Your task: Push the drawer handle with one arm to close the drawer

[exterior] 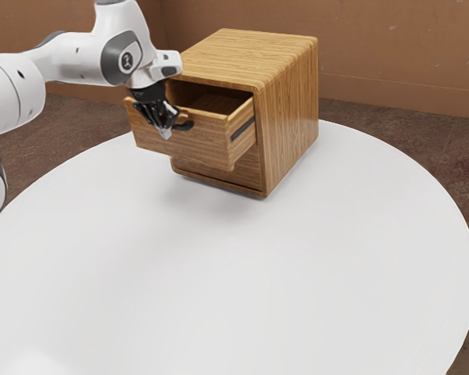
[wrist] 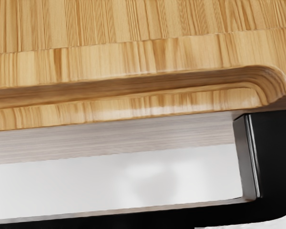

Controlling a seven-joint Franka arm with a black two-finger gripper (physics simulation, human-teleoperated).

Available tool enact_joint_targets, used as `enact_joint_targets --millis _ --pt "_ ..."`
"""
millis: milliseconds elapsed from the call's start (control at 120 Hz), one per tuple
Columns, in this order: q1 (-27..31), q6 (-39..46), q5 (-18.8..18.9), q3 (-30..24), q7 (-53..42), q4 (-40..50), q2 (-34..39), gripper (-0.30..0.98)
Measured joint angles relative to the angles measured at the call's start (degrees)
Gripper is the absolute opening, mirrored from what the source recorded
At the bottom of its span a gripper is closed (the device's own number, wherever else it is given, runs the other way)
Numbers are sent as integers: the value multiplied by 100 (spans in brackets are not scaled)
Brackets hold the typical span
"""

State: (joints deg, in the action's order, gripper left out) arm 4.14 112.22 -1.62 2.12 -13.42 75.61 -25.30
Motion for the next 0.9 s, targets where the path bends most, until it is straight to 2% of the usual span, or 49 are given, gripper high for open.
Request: enact_joint_targets --millis 267,900 --pt "112 -91 8 -229 -7 -629 -433 -9" --pt "122 -199 18 -305 -27 -1836 -1288 -10"
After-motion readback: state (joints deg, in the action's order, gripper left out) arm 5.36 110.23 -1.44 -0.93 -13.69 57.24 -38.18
